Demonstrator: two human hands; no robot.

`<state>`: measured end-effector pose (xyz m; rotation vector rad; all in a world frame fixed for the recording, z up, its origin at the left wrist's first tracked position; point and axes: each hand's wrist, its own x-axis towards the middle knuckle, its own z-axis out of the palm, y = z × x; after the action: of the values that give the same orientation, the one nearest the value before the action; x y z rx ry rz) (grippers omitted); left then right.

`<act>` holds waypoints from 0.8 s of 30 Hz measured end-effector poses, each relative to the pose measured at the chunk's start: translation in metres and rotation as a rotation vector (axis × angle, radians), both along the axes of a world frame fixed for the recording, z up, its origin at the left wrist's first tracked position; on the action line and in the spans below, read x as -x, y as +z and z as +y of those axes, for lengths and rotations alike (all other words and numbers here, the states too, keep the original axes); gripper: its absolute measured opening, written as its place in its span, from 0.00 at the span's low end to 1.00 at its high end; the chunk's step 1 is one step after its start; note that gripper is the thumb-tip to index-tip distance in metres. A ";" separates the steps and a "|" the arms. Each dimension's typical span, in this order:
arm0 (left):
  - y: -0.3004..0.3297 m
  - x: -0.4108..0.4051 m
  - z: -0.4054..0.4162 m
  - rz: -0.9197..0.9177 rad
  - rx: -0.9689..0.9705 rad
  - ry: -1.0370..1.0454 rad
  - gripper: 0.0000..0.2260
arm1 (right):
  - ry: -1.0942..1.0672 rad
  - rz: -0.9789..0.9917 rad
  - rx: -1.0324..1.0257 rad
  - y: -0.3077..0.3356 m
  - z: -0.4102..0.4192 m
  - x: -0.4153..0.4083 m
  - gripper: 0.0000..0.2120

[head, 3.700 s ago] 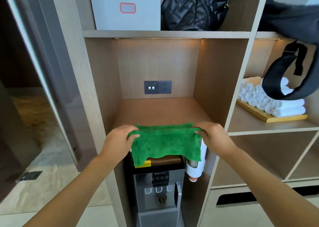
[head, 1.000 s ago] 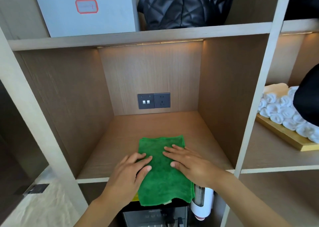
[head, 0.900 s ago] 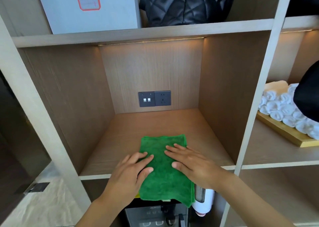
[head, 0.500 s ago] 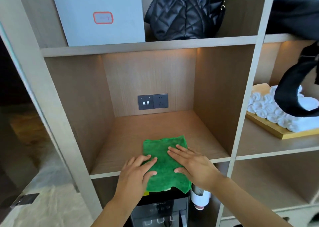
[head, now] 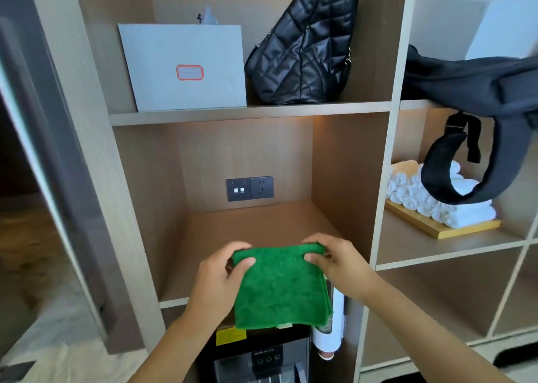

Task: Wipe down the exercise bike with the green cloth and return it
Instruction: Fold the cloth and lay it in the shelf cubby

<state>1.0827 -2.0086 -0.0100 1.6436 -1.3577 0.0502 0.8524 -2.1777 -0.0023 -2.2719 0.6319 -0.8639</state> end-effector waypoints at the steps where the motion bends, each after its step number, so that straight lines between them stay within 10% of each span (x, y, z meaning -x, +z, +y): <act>1: 0.004 -0.005 -0.008 0.009 -0.007 0.004 0.08 | -0.005 -0.015 -0.047 0.002 -0.007 -0.005 0.06; 8: 0.002 -0.028 -0.063 -0.138 -0.296 0.214 0.13 | -0.338 0.278 0.115 0.006 -0.052 -0.041 0.16; 15: -0.044 -0.014 -0.056 -0.328 -0.554 -0.144 0.22 | 0.037 0.582 0.240 -0.052 -0.031 -0.044 0.27; 24: -0.031 -0.024 -0.154 -0.344 -0.653 -0.137 0.25 | -0.112 0.665 0.209 -0.039 -0.129 -0.074 0.26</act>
<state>1.1066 -2.1623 -0.0406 2.1383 -1.8800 -0.2235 0.9264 -2.3064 -0.0410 -2.7449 0.9987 -0.2014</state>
